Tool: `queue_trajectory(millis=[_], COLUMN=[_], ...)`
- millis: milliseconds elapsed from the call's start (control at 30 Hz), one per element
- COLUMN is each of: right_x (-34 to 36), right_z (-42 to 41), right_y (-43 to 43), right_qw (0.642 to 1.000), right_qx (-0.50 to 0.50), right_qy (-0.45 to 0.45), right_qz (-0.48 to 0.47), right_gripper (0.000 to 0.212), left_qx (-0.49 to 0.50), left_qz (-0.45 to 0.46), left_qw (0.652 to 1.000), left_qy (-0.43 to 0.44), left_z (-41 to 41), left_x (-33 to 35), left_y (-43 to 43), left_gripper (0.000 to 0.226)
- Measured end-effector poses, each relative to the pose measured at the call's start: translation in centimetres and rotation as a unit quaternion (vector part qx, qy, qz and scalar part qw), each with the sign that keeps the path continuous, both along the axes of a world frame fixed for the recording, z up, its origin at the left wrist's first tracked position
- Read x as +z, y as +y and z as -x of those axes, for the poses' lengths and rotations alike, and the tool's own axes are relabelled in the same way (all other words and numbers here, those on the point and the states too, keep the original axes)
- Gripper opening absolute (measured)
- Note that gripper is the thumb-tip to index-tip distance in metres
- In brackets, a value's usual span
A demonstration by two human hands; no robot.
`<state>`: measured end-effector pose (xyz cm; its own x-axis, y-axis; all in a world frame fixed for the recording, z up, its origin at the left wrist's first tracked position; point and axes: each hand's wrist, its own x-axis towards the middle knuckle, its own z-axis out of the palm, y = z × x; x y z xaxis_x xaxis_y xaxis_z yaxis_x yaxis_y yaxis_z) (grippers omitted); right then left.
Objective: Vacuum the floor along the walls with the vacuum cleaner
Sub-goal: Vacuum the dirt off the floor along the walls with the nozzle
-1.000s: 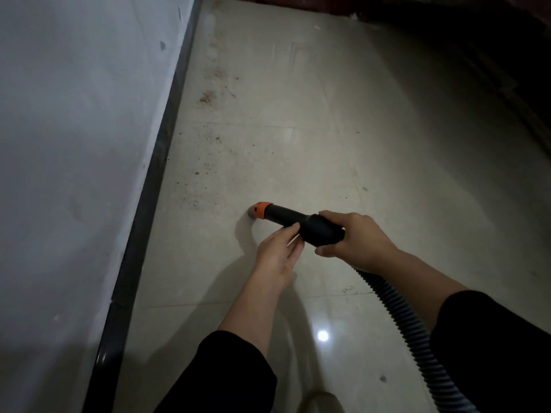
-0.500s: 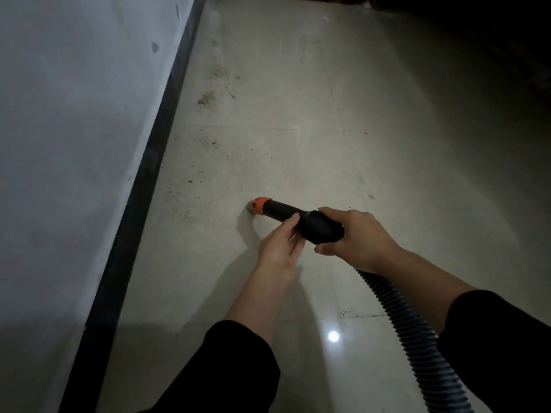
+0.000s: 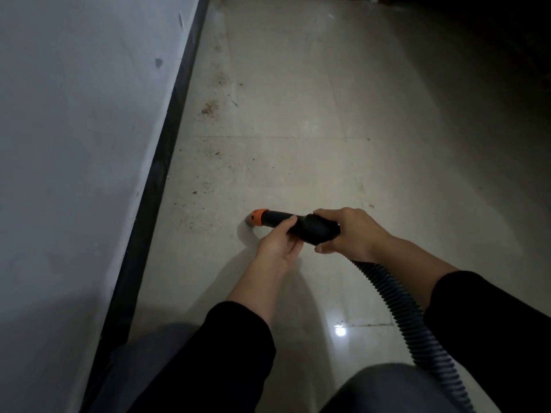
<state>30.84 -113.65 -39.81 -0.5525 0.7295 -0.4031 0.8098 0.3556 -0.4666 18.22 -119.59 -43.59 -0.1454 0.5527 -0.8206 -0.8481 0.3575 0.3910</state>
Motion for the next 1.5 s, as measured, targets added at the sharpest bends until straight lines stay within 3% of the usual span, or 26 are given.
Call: queue_trajectory(millis=[300,567,1500], right_x=[-0.2,-0.3,-3.0], right_z=[2.6,3.5,10.7], right_y=[-2.2,-3.5,-3.4], right_qw=[0.999,1.000,0.996], right_qx=[0.034,0.026,0.074], right_qy=[-0.008,-0.014,0.043], right_qz=[-0.003,-0.004,-0.001], right_gripper=[0.050,0.055,0.053], left_qx=[-0.062,-0.073,0.011], left_qz=[0.055,0.058,0.073], left_qw=[0.995,0.995,0.996], left_qy=[0.048,0.032,0.059], left_z=[3.7,5.0,11.1], left_x=[1.3,0.9,-0.5], left_y=[-2.6,-3.6,-4.3], left_gripper=[0.044,0.044,0.043])
